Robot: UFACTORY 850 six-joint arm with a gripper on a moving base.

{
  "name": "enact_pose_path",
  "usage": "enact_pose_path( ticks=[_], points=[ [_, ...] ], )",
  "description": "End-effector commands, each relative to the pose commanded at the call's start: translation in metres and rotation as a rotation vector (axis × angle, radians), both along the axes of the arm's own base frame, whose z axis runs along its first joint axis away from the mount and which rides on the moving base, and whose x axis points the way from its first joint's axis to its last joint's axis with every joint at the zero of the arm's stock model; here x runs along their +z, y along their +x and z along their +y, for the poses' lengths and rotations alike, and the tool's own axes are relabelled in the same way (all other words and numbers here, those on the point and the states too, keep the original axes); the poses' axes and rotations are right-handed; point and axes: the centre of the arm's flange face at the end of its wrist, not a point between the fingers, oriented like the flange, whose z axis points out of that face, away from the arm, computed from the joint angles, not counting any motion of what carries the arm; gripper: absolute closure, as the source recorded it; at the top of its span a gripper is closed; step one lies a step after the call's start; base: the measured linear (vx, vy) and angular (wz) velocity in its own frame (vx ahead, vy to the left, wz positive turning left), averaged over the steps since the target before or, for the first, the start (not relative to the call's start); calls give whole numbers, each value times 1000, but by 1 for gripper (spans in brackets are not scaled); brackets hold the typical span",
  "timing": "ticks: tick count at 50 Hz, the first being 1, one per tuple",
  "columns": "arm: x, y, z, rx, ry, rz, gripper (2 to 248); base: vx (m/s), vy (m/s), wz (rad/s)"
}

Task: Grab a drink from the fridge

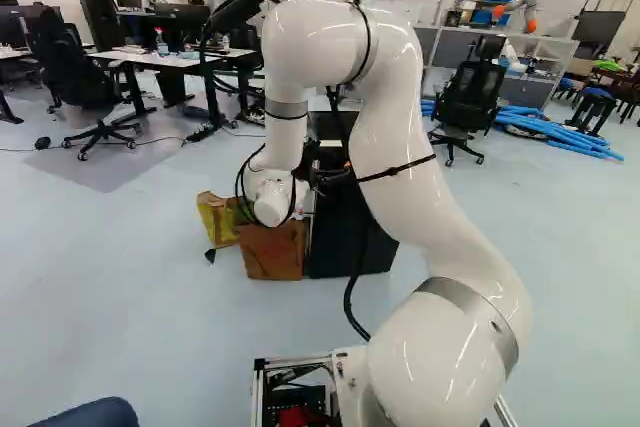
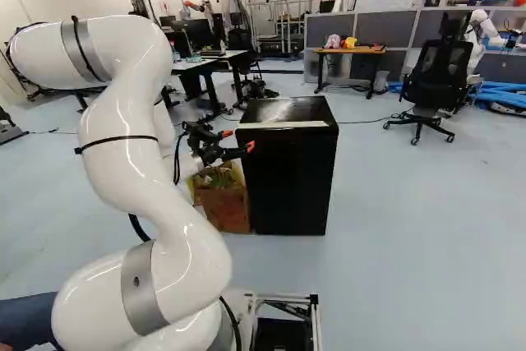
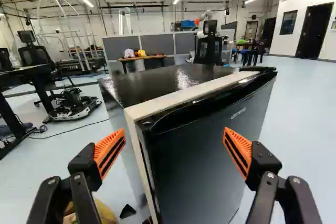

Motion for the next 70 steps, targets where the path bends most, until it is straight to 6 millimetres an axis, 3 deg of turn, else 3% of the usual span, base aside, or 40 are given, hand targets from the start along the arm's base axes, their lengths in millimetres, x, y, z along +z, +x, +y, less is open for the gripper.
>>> enact_pose_path(
  ticks=[24,70],
  points=[
    [-2,9,6,-27,11,-13,3,0,0,0],
    [-2,5,1,-95,16,-11,3,0,0,0]
  ],
)
